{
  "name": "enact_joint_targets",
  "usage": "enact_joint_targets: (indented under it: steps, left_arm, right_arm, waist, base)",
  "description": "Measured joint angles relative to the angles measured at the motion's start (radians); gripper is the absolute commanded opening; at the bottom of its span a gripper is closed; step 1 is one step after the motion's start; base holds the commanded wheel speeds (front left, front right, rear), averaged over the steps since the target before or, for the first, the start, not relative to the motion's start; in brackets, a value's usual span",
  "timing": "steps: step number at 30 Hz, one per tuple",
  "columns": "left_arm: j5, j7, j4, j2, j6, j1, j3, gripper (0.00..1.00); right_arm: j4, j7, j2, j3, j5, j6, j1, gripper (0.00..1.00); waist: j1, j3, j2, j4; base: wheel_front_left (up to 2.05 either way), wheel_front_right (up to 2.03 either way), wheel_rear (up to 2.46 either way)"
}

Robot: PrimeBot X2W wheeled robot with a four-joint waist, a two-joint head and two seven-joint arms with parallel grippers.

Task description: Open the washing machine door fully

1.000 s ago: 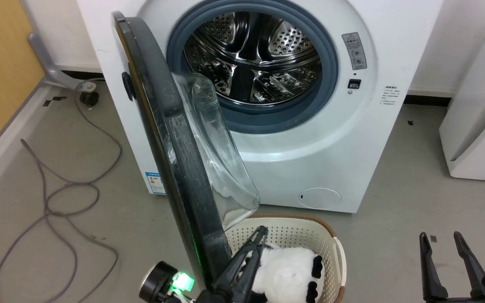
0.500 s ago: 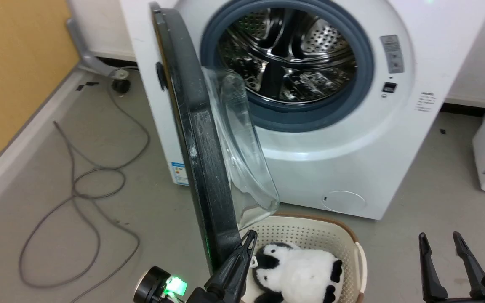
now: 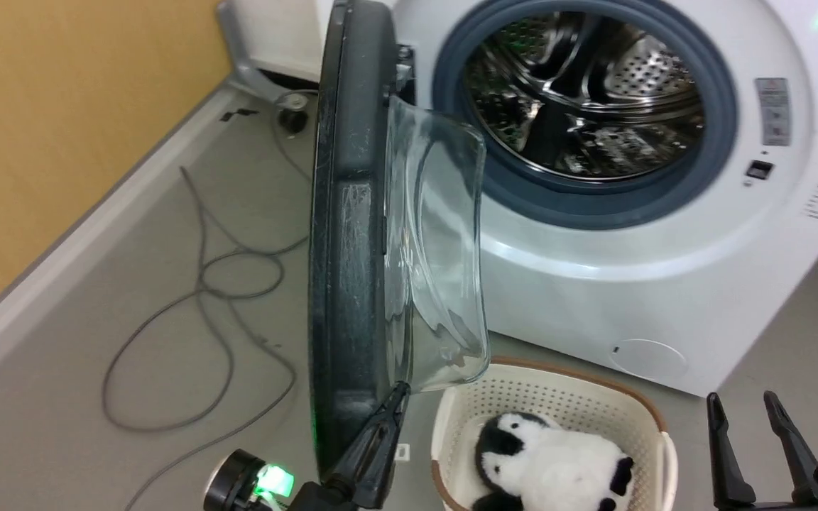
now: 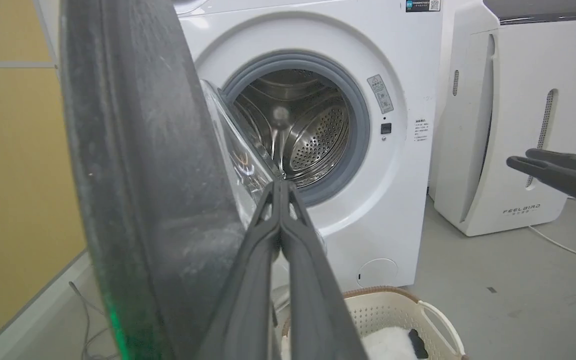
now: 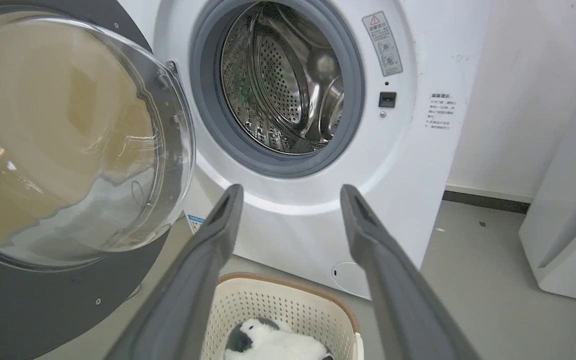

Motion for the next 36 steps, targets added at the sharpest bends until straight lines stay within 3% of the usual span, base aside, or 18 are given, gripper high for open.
enact_joint_targets:
  steps: [9,14,20,36]
  left_arm:
    - [-0.019,0.003,0.021,0.027,0.028,0.009,0.079,0.00]
    - [-0.054,0.003,0.051,0.056,0.038,0.010,0.170,0.00]
    - [-0.099,0.003,0.100,0.086,0.039,-0.026,0.286,0.00]
    - [-0.195,0.003,0.318,0.089,-0.001,-0.263,0.560,0.00]
  right_arm:
    - [0.002,0.000,0.000,0.001,0.007,0.000,-0.001,1.00]
    - [0.002,0.000,0.000,-0.001,0.006,0.000,-0.002,1.00]
    - [0.000,0.000,0.000,-0.002,-0.006,0.000,-0.007,1.00]
    - [-0.007,0.000,0.000,-0.004,-0.071,0.000,-0.077,1.00]
  waist:
    - [0.0000,0.018,0.0000,0.076]
    - [0.0000,0.033,0.0000,0.095]
    - [0.0000,0.062,0.0000,0.102]
    - [0.0001,0.181,0.0000,0.081]
  base:
    - [0.00,0.00,0.00]
    - [0.00,0.00,0.00]
    - [0.00,0.00,0.00]
    - [0.00,0.00,0.00]
